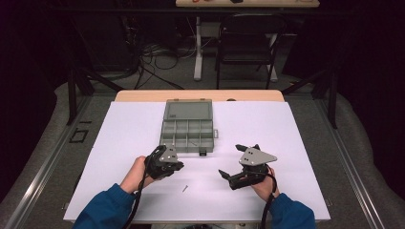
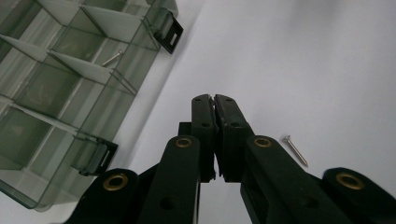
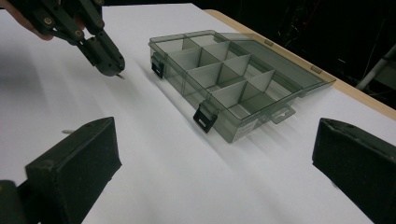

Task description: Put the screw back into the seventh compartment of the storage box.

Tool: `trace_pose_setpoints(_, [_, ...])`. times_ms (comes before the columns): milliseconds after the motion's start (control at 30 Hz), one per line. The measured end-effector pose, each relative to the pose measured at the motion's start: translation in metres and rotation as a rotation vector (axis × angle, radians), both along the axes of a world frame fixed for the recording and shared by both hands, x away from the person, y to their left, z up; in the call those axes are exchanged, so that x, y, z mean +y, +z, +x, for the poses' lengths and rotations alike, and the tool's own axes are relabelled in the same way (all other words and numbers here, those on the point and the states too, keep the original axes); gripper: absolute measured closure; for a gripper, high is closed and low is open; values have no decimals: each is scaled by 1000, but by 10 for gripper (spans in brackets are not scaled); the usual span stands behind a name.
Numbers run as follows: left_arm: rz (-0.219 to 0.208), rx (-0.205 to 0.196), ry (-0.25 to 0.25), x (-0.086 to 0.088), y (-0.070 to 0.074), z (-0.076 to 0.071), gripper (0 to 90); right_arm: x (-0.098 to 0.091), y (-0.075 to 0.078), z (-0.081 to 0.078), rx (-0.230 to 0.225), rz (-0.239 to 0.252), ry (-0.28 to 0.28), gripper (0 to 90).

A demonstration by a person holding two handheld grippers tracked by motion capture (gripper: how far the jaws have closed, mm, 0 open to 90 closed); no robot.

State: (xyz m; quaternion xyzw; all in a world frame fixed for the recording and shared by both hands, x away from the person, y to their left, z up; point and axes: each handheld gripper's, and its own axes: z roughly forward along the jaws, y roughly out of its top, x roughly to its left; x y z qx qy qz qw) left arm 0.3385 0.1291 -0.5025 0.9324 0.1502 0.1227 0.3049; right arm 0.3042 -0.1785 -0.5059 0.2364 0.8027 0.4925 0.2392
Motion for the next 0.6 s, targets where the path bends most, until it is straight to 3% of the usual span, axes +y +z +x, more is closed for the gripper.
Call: trace_pose_setpoints(600, [7, -41, -9, -11, 10, 16, 875, -4, 1, -2, 0, 8, -28, 0])
